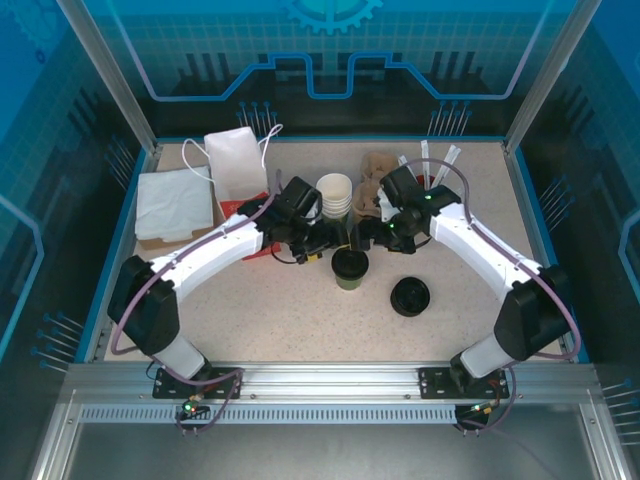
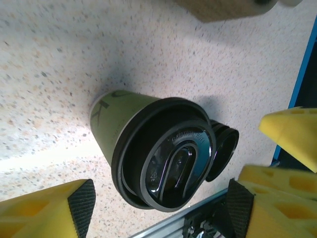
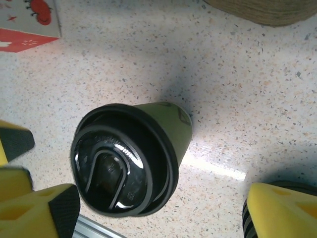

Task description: Pack the takeout coffee

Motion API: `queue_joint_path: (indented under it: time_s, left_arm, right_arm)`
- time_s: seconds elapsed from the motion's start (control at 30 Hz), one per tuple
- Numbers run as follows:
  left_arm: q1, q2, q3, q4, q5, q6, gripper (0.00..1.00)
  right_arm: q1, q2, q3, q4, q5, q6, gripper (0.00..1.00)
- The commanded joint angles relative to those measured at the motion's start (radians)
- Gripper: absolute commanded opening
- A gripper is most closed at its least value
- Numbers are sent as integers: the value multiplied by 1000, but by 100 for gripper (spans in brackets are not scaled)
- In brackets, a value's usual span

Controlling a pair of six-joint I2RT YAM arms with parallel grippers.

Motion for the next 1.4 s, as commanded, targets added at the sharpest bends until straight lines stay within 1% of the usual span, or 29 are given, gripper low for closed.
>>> queue_joint_path:
  time_s: [0.0, 0.13, 0.27, 0.47, 0.67, 0.77, 1.0, 1.37]
  left_arm:
    - [33, -126, -40, -13, -95, 28, 75]
    - [68, -253, -134, 11, -160, 24, 78]
    - [82, -359, -200, 18, -209, 32, 81]
    - [94, -449, -273, -2, -232, 38, 86]
    - [106, -511, -329, 3, -232, 36, 93]
    - [109, -533, -351, 4, -229, 35, 99]
    - [125, -560, -390, -6, -221, 34, 99]
    - [133, -548, -394, -1, -206, 31, 99]
  right_arm:
    - [36, -64, 26, -33, 37, -41, 99]
    - [79, -68, 37, -73, 88, -86, 100]
    - [138, -34, 101, -147, 164, -132, 100]
    - [214, 113, 270, -306, 235, -173, 100]
    - [262, 259, 396, -393, 292, -183, 100]
    - [276, 302, 428, -399, 291, -192, 100]
    - [287, 361, 442, -407, 270, -206, 100]
    - [294, 407, 441, -398, 266, -216, 100]
